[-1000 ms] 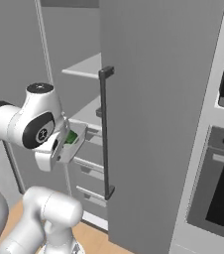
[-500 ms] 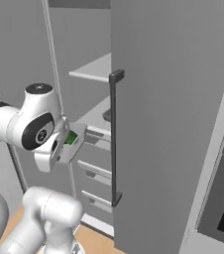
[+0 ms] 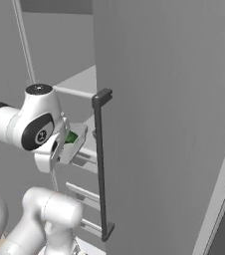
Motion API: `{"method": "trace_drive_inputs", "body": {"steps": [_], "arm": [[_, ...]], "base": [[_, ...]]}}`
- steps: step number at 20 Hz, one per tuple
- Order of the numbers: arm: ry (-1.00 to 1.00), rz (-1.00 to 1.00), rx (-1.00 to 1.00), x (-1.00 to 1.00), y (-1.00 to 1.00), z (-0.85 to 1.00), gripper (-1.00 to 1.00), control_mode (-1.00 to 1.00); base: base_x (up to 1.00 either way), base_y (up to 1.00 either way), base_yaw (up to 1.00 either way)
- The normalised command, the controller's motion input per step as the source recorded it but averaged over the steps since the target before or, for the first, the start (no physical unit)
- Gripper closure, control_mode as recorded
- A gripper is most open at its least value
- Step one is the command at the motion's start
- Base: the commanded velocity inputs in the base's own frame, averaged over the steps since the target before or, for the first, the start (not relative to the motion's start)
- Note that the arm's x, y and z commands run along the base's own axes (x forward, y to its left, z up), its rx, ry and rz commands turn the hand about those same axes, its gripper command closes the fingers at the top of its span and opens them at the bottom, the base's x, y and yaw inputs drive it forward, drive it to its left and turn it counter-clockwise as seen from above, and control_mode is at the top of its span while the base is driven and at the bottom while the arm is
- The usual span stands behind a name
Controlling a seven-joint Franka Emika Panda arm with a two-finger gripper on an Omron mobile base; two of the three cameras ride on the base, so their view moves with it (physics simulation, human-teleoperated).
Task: Take the meat container that has the chicken drumstick and place it on the second highest rack of the freezer. Then take the vegetable container that has the broccoli and lemon wedge and place it on the highest rack of the freezer.
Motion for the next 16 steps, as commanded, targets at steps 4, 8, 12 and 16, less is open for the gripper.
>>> {"method": "trace_drive_inputs", "body": {"steps": [4,8,12,16], "arm": [[0.00,0.00,0.00,0.00,0.00,0.00,1.00,1.00],[0.00,0.00,0.00,0.00,0.00,0.00,1.00,1.00],[0.00,0.00,0.00,0.00,0.00,0.00,1.00,1.00],[0.00,0.00,0.00,0.00,0.00,0.00,1.00,1.00]], "base": [[0.59,0.02,0.00],[0.31,0.16,0.00],[0.29,0.50,-0.01],[0.31,0.59,-0.04]]}}
